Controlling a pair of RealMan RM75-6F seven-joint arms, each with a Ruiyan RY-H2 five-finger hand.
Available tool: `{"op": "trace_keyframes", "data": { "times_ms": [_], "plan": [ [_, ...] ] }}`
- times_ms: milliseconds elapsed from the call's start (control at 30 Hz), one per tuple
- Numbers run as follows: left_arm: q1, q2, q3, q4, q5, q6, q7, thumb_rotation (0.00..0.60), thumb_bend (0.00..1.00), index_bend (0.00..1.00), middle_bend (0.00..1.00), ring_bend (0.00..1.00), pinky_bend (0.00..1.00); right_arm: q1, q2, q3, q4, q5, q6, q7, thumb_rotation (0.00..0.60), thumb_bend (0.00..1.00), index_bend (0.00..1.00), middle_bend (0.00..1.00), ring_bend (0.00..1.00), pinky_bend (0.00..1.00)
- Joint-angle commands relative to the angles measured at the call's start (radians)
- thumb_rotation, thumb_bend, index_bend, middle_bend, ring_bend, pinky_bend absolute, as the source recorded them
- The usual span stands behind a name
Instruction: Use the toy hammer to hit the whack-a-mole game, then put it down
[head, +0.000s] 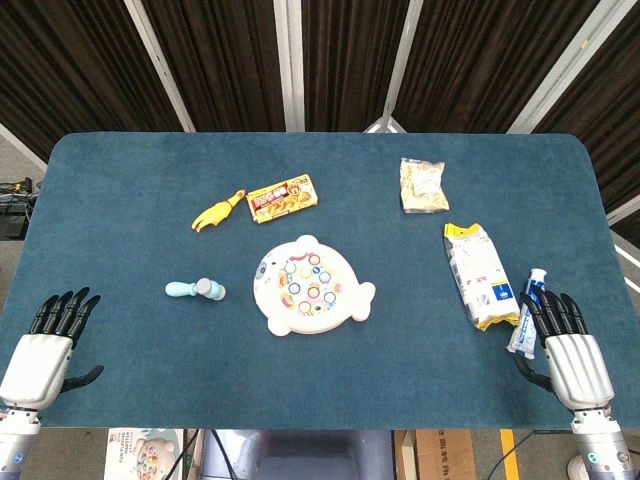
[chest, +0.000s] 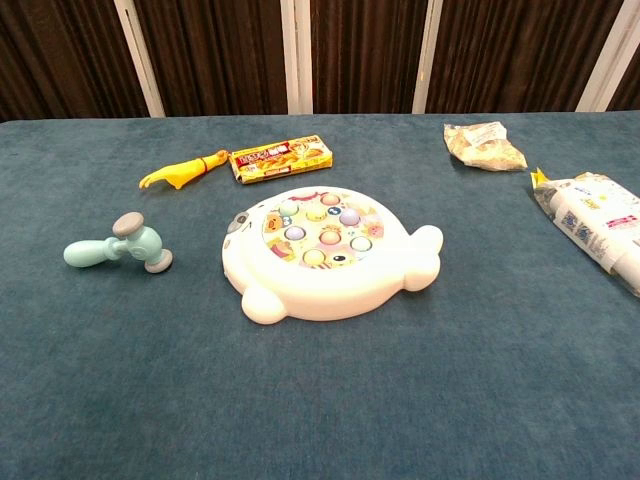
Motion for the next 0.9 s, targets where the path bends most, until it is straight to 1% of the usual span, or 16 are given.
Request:
{"op": "trace_keyframes", "data": {
  "times_ms": [33, 600, 900],
  "plan": [
    [0.0, 0.0, 0.0, -0.001, -0.001, -0.001, 0.0, 0.6, 0.0, 0.0, 0.0, 0.0, 0.0, -0.001, -0.003, 0.001, 0.001, -0.008, 0.007, 0.004, 0.6, 0.29, 0.0, 0.0, 0.0, 0.0],
    [-0.006, 0.001, 0.002, -0.008, -0.011, -0.019, 0.013, 0.6, 0.0, 0.0, 0.0, 0.0, 0.0, -0.002, -0.003, -0.001, 0.005, -0.008, 0.006, 0.012, 0.6, 0.29, 0.0, 0.0, 0.0, 0.0],
    [-0.004, -0.001, 0.004, -0.01, -0.001, -0.011, 0.014, 0.6, 0.0, 0.0, 0.0, 0.0, 0.0, -0.002, 0.0, -0.003, 0.004, -0.014, 0.007, 0.021, 0.6, 0.29, 0.0, 0.0, 0.0, 0.0]
  ]
}}
